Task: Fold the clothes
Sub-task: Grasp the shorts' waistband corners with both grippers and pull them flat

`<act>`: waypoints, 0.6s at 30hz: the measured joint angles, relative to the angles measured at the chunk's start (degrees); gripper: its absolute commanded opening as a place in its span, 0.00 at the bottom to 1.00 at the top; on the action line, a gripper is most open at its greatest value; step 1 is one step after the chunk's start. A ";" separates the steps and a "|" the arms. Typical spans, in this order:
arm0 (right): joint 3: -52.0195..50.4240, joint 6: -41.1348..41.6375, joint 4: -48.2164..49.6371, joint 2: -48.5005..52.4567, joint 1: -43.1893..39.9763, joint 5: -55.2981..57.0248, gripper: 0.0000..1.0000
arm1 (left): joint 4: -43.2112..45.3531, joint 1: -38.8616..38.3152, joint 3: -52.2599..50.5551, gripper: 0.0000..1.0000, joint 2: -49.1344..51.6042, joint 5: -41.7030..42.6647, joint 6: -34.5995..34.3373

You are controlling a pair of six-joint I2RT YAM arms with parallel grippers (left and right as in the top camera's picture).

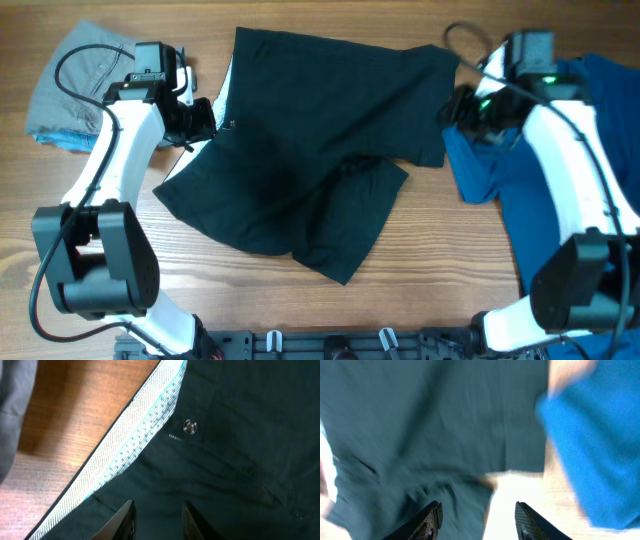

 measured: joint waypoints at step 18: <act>-22.64 1.66 17.53 1.75 7.67 1.70 0.04 | 3.41 0.00 -13.97 0.36 0.24 -3.28 -3.48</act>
